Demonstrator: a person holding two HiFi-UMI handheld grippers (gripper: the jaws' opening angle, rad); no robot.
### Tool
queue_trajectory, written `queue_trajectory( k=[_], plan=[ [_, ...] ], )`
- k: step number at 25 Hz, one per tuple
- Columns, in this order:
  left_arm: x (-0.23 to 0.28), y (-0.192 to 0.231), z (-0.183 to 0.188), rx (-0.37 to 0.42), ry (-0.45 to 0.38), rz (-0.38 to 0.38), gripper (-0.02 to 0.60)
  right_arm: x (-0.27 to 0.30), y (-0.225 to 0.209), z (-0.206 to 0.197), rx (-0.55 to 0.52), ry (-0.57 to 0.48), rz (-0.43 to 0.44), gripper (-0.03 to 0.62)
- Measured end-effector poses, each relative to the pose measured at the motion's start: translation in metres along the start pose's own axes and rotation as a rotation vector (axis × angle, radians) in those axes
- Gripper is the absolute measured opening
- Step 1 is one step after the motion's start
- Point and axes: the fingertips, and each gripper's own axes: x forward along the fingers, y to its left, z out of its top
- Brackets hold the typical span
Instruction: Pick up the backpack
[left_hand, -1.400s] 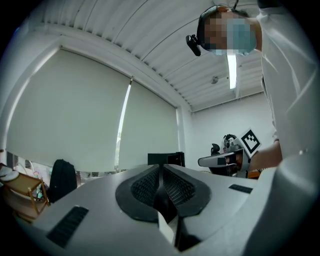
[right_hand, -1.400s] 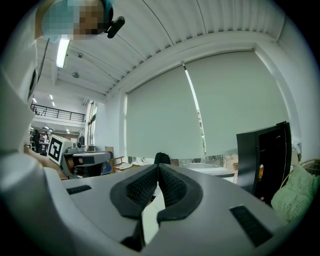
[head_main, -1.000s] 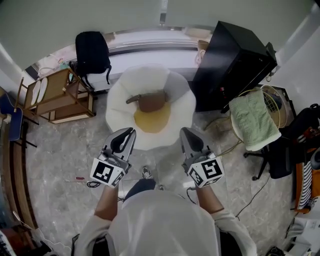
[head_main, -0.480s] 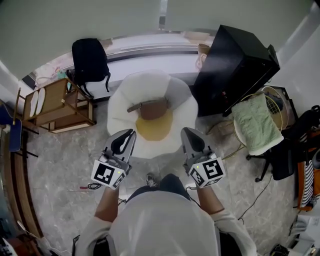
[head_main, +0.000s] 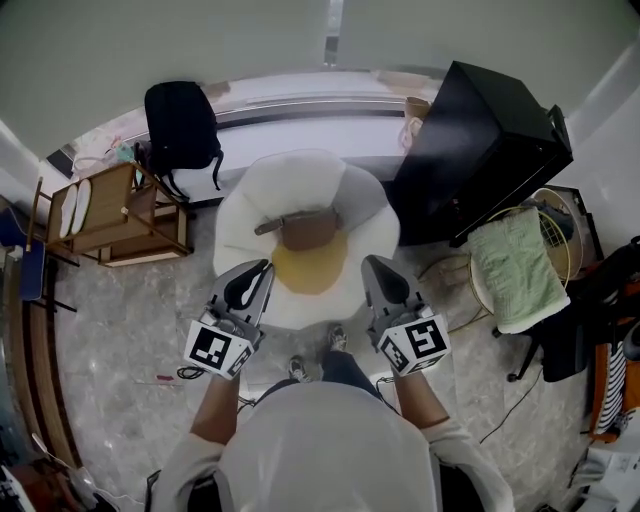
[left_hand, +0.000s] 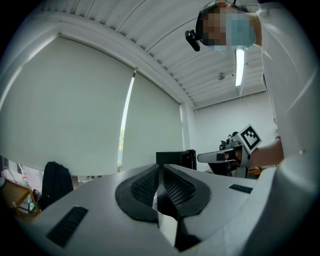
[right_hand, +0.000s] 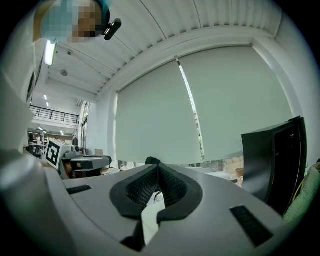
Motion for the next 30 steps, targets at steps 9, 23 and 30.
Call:
queue_trajectory(
  k=[9, 23, 30],
  plan=[
    [0.056, 0.01, -0.004, -0.009, -0.005, 0.076, 0.048, 0.037, -0.049, 0.005, -0.024, 0.017, 0.086, 0.029],
    [0.103, 0.03, -0.023, -0.041, 0.035, 0.178, 0.048, 0.085, -0.093, -0.005, -0.017, 0.027, 0.173, 0.029],
    [0.11, 0.059, -0.021, -0.04, 0.034, 0.136, 0.048, 0.11, -0.087, -0.004, -0.008, 0.028, 0.135, 0.029]
  ],
)
